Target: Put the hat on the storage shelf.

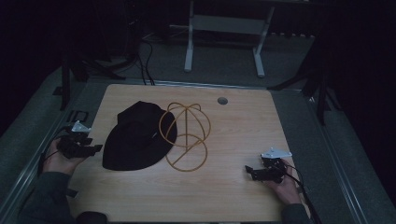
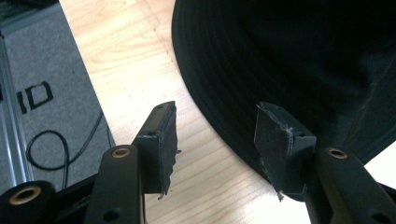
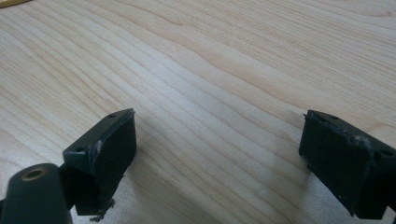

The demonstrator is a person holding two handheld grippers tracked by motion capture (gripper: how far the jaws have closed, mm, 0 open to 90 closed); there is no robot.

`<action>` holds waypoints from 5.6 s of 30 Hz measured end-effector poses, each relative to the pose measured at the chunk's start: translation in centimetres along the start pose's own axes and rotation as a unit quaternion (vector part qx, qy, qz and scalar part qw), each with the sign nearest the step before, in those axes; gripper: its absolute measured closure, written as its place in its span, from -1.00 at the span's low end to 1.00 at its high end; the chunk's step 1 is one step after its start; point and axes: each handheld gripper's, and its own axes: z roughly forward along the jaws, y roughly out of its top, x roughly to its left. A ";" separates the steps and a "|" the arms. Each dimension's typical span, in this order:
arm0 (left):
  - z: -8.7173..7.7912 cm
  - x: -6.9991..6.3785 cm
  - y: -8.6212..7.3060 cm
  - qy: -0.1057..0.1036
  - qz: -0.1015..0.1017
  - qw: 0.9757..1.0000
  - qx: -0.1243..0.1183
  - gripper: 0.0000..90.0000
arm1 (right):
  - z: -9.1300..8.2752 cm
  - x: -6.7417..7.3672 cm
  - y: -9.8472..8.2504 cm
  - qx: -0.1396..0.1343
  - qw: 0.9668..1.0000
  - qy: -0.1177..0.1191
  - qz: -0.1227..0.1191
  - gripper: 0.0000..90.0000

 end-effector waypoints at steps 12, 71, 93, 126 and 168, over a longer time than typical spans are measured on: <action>0.1 -0.5 0.1 -0.015 0.015 1.000 0.009 0.02 | 0.0 0.0 0.0 0.000 1.000 0.000 0.001 -0.76; -1.3 -3.5 6.2 -0.048 0.064 0.990 0.118 0.29 | -0.1 0.0 -0.1 0.000 1.000 0.000 0.000 -0.75; 0.8 -4.4 8.7 -0.061 0.074 0.982 0.164 0.34 | -0.1 0.0 -0.1 0.000 1.000 0.002 -0.002 -0.75; 3.8 -5.3 11.4 -0.072 0.087 0.965 0.238 0.51 | -0.1 0.1 -0.1 -0.001 1.000 0.006 -0.007 -0.75; 2.7 -4.3 11.7 -0.103 0.067 0.963 0.238 0.96 | -0.1 0.1 -0.1 -0.001 1.000 0.006 -0.007 -0.75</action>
